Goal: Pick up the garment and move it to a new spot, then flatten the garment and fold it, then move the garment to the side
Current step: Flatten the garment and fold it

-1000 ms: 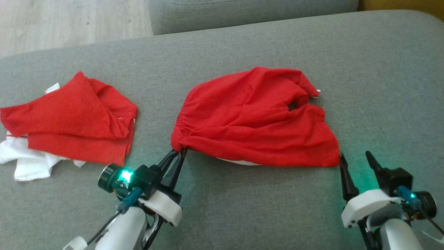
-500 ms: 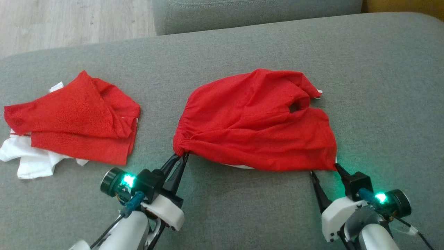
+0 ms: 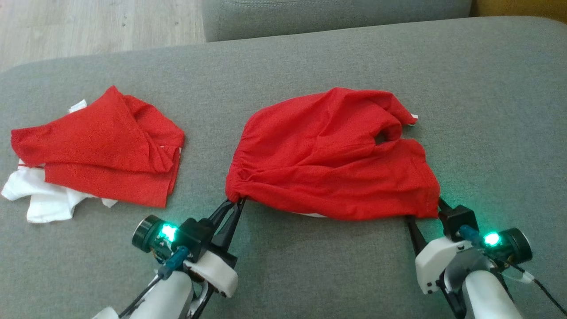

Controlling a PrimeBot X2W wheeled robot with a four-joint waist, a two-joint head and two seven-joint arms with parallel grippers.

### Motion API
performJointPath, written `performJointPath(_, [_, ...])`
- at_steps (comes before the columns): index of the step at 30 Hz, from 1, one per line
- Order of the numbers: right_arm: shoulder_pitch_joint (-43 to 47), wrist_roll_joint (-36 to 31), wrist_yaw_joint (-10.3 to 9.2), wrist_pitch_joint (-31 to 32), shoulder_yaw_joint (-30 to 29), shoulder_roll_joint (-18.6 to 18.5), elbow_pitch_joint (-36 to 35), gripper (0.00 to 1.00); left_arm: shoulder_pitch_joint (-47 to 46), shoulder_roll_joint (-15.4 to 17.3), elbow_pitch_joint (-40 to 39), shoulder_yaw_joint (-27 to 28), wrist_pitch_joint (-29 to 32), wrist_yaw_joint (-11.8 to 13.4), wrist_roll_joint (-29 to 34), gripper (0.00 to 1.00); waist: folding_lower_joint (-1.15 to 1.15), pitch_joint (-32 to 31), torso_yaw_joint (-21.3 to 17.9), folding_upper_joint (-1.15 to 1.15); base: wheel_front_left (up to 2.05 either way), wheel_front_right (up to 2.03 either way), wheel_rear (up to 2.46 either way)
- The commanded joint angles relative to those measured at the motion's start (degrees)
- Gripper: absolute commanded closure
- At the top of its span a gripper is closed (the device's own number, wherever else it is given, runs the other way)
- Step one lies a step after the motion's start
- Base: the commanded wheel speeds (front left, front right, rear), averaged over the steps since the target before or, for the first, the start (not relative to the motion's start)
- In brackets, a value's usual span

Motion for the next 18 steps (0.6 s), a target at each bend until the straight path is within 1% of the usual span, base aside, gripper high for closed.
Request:
performJointPath(1, [-2.2,-0.2,-0.04,-0.5,0.9,-0.3,-0.6,0.00,-2.0,0.8,-1.4,1.6,-0.7,0.4,0.0,1.00,0.00,0.2,0.0,0.00,0.00,0.00,0.00])
performJointPath(6, [-3.8,0.3,-0.04,-0.7,0.9,-0.3,1.0,0.00,-2.4,0.9,-1.4,1.3,-0.7,0.4,-0.1,1.00,0.00,0.8,0.1,0.00,0.00,0.00,0.00])
performJointPath(7, [-4.1,0.5,-0.04,-0.7,0.9,-0.3,1.4,0.07,-2.5,1.0,-1.4,1.3,-0.7,0.4,-0.1,1.00,0.00,0.9,0.1,0.00,0.00,0.00,0.00])
performJointPath(8, [-4.3,0.7,-0.04,-0.8,0.8,-0.3,1.6,0.21,-2.5,1.0,-1.3,1.2,-0.7,0.4,-0.2,1.00,0.00,0.9,0.1,0.00,0.00,0.00,0.00])
performJointPath(10, [-4.5,1.1,-0.04,-0.8,0.7,-0.3,1.8,0.78,-2.7,1.0,-1.1,1.2,-0.7,0.5,-0.2,1.00,0.00,0.8,0.0,0.00,0.00,0.00,0.00])
performJointPath(11, [-4.5,1.3,-0.04,-0.8,0.7,-0.3,1.9,1.00,-2.7,1.1,-1.0,1.2,-0.7,0.6,-0.3,1.00,0.00,0.7,-0.1,0.00,0.00,0.00,0.00])
performJointPath(18, [-3.8,3.1,-0.04,-1.1,0.8,-0.4,-0.8,1.00,-2.7,1.9,0.3,1.3,-0.6,1.2,-0.6,1.00,0.00,-1.6,-1.3,0.00,0.00,0.00,0.00])
